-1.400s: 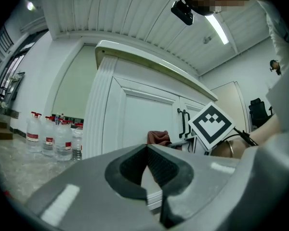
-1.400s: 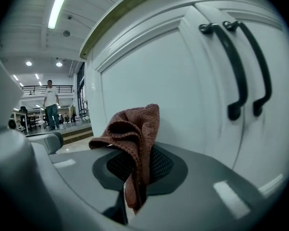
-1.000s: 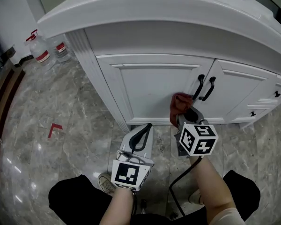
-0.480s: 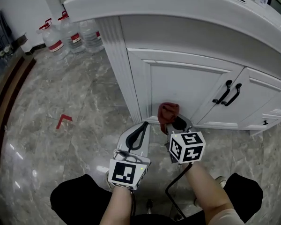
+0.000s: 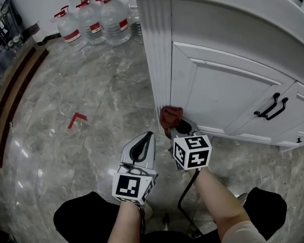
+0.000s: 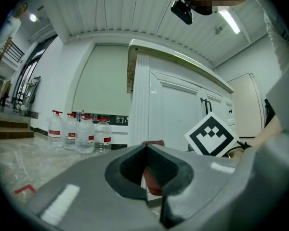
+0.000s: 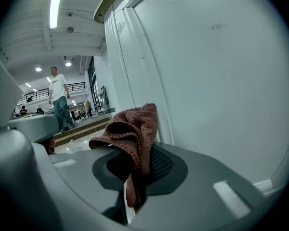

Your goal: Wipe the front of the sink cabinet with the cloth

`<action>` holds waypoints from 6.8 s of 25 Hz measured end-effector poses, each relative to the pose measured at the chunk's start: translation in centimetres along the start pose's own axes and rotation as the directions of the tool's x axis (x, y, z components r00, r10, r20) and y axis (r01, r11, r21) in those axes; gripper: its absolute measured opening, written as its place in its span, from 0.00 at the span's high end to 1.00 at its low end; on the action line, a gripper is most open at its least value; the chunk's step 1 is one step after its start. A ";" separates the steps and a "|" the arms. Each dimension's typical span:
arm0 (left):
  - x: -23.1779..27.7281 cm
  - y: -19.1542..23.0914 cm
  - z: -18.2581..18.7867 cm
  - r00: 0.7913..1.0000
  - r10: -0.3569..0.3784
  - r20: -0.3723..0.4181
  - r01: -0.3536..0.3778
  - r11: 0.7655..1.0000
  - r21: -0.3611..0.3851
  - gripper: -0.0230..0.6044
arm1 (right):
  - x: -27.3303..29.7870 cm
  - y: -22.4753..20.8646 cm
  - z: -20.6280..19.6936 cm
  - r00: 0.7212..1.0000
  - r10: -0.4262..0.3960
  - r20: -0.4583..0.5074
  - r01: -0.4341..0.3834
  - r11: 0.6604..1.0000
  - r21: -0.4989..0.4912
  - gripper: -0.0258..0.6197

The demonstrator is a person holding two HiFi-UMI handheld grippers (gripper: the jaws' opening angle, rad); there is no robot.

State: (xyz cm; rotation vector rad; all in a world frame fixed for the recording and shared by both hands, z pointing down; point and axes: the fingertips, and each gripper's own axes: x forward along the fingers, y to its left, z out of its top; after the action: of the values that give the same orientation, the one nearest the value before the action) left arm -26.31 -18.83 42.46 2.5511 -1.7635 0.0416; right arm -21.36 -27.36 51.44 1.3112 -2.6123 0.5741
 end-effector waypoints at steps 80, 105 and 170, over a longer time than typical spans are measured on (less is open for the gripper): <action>2.7 -4.0 -8.9 0.993 -0.075 -0.097 0.069 0.996 -0.064 0.96 | -2.9 -11.0 -10.2 0.972 -0.188 -0.141 0.204 0.973 0.110 0.84; 6.7 -19.1 -2.3 0.961 -0.275 -0.010 0.274 0.960 -0.053 0.96 | -20.9 -20.0 -4.2 0.917 -0.398 0.035 0.388 0.908 0.155 0.84; 5.6 -35.7 10.6 0.956 -0.244 0.160 0.238 0.970 0.057 0.96 | -37.4 -25.5 19.0 0.912 -0.276 0.305 0.289 0.957 0.002 0.84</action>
State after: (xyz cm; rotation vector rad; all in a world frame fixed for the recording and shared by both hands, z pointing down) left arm 9.11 -11.99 31.45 2.8524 -1.4948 -0.1523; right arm 21.98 -21.37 29.19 1.8504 -2.5637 0.2857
